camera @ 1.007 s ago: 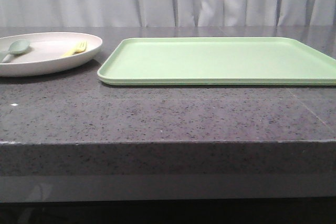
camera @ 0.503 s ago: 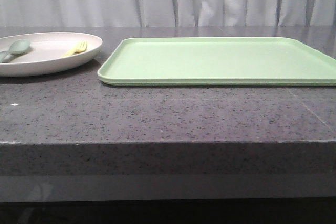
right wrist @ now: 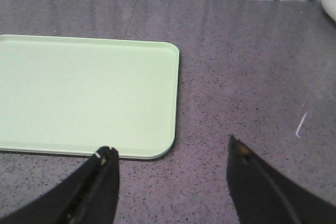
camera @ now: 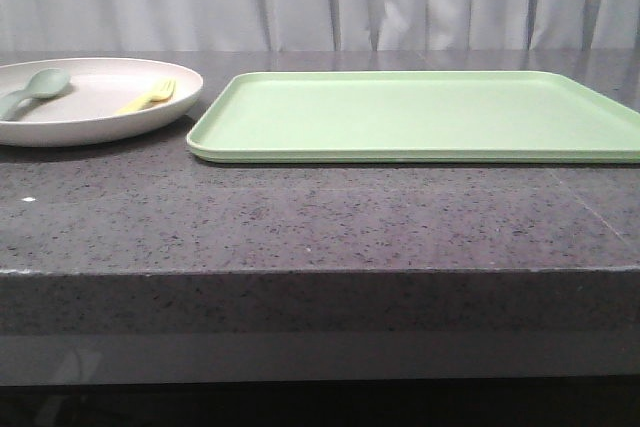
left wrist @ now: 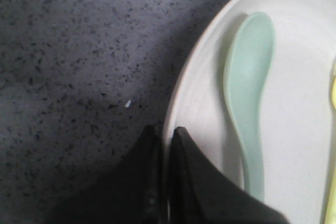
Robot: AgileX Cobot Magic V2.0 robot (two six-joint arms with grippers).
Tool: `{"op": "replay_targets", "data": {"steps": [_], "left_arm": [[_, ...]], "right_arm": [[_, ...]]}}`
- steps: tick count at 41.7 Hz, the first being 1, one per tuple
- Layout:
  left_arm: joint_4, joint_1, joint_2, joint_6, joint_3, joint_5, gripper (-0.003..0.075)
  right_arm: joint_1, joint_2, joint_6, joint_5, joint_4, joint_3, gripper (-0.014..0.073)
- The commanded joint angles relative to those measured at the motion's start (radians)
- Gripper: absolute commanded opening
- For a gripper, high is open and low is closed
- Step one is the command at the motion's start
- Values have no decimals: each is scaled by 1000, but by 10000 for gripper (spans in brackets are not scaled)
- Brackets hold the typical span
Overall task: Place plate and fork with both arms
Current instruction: 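Grip the cream plate rim with the left gripper and lift it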
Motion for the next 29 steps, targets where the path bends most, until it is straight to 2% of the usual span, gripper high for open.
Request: {"op": "replay_targets", "data": {"steps": [1, 10, 17, 29], "left_arm": [[-36, 0, -48, 5, -49, 15, -20], [-109, 0, -50, -2, -126, 95, -20], [-138, -16, -50, -72, -195, 121, -20], [-67, -147, -50, -236, -272, 96, -20]], "right_arm": [[-5, 13, -2, -67, -15, -36, 470], [-5, 13, -2, -67, -15, -36, 470], [-5, 13, -2, -67, -15, -36, 470], [-5, 13, -2, -67, -15, -36, 470]]}}
